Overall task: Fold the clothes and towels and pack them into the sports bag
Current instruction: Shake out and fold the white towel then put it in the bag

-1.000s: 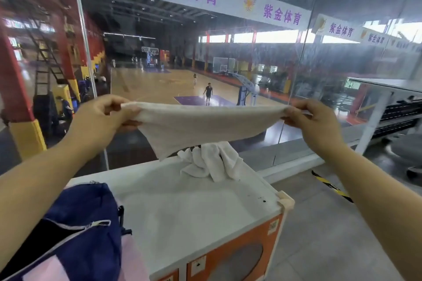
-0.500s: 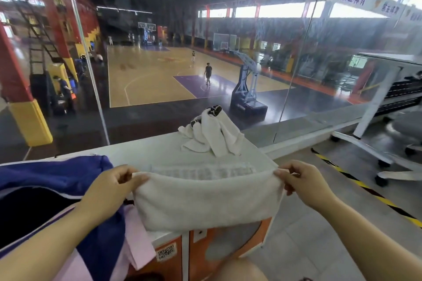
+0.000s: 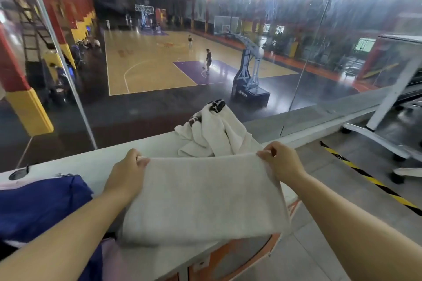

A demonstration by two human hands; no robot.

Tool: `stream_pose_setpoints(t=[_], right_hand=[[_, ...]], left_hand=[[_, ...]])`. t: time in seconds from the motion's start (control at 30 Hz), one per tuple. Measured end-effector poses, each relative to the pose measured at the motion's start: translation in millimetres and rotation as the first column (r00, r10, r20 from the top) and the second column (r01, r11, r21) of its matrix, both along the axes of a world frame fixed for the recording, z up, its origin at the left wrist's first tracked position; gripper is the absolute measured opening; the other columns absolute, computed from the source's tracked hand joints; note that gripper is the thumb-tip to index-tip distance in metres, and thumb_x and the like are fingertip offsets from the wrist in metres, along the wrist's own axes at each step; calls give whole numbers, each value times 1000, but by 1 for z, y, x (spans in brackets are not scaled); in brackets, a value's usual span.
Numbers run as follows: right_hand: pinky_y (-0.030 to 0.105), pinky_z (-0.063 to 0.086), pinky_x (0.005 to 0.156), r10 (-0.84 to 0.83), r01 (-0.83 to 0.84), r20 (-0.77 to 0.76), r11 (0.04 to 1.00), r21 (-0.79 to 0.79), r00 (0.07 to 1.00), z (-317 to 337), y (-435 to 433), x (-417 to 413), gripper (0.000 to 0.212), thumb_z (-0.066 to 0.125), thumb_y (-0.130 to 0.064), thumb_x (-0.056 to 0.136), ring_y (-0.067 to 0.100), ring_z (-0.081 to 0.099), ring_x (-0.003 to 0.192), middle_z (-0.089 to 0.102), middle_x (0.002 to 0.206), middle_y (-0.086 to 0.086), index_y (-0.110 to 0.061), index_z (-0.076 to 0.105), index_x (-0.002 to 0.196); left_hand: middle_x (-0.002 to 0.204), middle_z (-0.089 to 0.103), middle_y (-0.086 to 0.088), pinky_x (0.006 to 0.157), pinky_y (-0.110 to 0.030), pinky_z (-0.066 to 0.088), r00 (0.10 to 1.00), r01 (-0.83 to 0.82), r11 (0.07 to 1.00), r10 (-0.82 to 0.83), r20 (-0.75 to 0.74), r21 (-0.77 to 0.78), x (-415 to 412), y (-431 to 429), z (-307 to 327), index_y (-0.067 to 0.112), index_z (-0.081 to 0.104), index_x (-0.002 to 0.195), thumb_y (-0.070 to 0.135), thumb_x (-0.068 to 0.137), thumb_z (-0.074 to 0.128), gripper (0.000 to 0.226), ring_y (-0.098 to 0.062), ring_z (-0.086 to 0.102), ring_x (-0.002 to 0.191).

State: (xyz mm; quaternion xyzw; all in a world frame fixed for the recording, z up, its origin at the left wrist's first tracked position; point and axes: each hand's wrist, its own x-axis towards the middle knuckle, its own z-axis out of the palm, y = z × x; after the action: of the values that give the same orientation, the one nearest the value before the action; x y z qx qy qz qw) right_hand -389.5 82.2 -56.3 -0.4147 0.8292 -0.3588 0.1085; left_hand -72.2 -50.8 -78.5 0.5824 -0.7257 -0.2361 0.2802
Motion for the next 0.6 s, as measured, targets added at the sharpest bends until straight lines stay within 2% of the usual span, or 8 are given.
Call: stream_pose_setpoints(t=[0.1, 0.23, 0.3, 0.33, 0.4, 0.47, 0.53, 0.6], right_hand=[[26, 38, 56, 3, -4, 11, 997, 83, 1000, -18, -18, -9, 18, 64, -30, 86, 19, 53, 75, 58, 75, -3, -13, 62, 81], [30, 43, 69, -11, 13, -16, 988, 153, 1000, -39, -31, -13, 19, 63, -30, 87, 19, 54, 77, 58, 76, -4, -12, 63, 82], [32, 46, 71, -23, 29, -33, 980, 196, 999, -47, -31, -13, 19, 62, -34, 87, 18, 55, 76, 60, 79, -2, -15, 61, 83], [32, 46, 71, -29, 37, -41, 976, 213, 999, -50, -29, -13, 20, 62, -36, 87, 18, 55, 77, 61, 82, -1, -16, 59, 85], [33, 47, 75, -23, 34, -50, 970, 242, 998, -52, -24, -10, 26, 61, -39, 86, 22, 57, 85, 61, 96, 4, -17, 56, 98], [35, 44, 83, -25, 42, -55, 947, 319, 998, -49, -18, -6, 44, 61, -43, 86, 28, 56, 100, 55, 116, 11, -12, 51, 116], [31, 38, 81, -38, 63, -67, 901, 429, 997, -41, -9, 1, 57, 59, -50, 86, 28, 54, 108, 51, 125, 12, -8, 46, 123], [24, 34, 66, -17, 67, -98, 847, 527, 995, -28, 0, 9, 54, 56, -57, 85, 20, 56, 95, 56, 107, 3, -12, 47, 113]], left_hand=[[88, 56, -10, 69, -36, 35, 996, 0, 999, -3, 84, 34, -7, -16, -12, 11, 47, 90, 33, 98, 42, 24, -30, 48, 80], [88, 58, -9, 68, -36, 36, 991, 12, 998, -19, 130, 55, -11, -31, -29, 12, 49, 90, 33, 97, 44, 23, -29, 49, 80], [91, 61, -10, 69, -37, 39, 989, 38, 998, -45, 143, 50, -10, -37, -37, 12, 52, 91, 33, 94, 50, 22, -30, 53, 84], [95, 61, -11, 73, -39, 42, 986, 55, 998, -59, 154, 29, -9, -39, -41, 12, 55, 94, 34, 92, 54, 22, -32, 56, 90], [109, 56, -12, 91, -43, 40, 973, 80, 996, -68, 223, -47, -9, -41, -46, 13, 58, 108, 36, 87, 61, 32, -35, 52, 106], [120, 51, -9, 103, -41, 31, 949, 190, 973, -148, 278, -130, -13, -39, -45, 16, 57, 120, 37, 85, 64, 42, -33, 43, 118], [127, 50, -3, 106, -37, 29, 895, 370, 920, -315, 314, -129, -18, -32, -41, 20, 54, 128, 35, 85, 65, 47, -29, 39, 123], [133, 49, 1, 106, -31, 29, 808, 503, 863, -455, 373, -38, -22, -25, -41, 25, 47, 136, 35, 89, 59, 49, -23, 39, 125]])
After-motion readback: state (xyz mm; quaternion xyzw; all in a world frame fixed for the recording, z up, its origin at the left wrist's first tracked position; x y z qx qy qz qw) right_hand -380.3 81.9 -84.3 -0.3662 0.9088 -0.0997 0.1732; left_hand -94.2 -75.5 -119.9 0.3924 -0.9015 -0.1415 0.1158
